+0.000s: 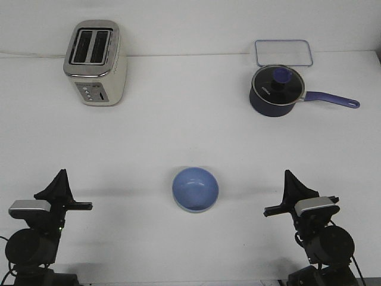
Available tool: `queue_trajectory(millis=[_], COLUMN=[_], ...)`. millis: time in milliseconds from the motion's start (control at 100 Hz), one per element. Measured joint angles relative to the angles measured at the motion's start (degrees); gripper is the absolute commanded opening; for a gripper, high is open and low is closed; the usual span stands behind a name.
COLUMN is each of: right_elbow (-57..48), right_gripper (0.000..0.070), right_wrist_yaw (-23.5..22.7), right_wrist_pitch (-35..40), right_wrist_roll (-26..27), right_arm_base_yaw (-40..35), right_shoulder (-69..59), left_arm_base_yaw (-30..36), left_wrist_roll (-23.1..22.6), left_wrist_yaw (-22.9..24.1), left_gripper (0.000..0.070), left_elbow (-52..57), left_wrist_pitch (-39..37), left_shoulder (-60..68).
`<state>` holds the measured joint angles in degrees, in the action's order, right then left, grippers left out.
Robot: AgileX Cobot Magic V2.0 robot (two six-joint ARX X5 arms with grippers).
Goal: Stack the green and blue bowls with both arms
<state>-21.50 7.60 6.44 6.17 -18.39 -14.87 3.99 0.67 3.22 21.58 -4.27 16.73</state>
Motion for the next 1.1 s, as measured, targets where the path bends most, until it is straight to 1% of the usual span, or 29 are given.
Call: queue_trajectory(millis=[660,740,840,960,1010,1100], right_elbow=[0.0,0.0,0.0,0.0,0.0,0.0], right_gripper=[0.0,0.0,0.0,0.0,0.0,0.0], right_wrist_yaw=[0.0,0.0,0.0,0.0,0.0,0.0], right_wrist_pitch=[0.09,0.09,0.09,0.09,0.09,0.11], right_wrist_roll=[0.0,0.0,0.0,0.0,0.0,0.0], right_arm_base_yaw=[0.0,0.0,0.0,0.0,0.0,0.0], right_shoulder=[0.0,0.0,0.0,0.0,0.0,0.0], left_arm_base_yaw=[0.0,-0.37,-1.09,-2.23,-2.78,-3.96], left_wrist_roll=[0.11,0.09,0.13,0.17,0.2,0.31], left_wrist_yaw=[-0.02,-0.13,-0.87,-3.45,-4.17,-5.29], left_gripper=[0.0015,0.0015,0.0015,0.0015,0.0015,0.0015], left_elbow=[-0.37,-3.41,-9.84,-16.74,-18.6,-19.67], left_wrist_pitch=[-0.33,-2.27,-3.21,-2.6,-2.67,-3.26], left_shoulder=[-0.52,-2.86,-7.85,-14.36,-16.5,-16.31])
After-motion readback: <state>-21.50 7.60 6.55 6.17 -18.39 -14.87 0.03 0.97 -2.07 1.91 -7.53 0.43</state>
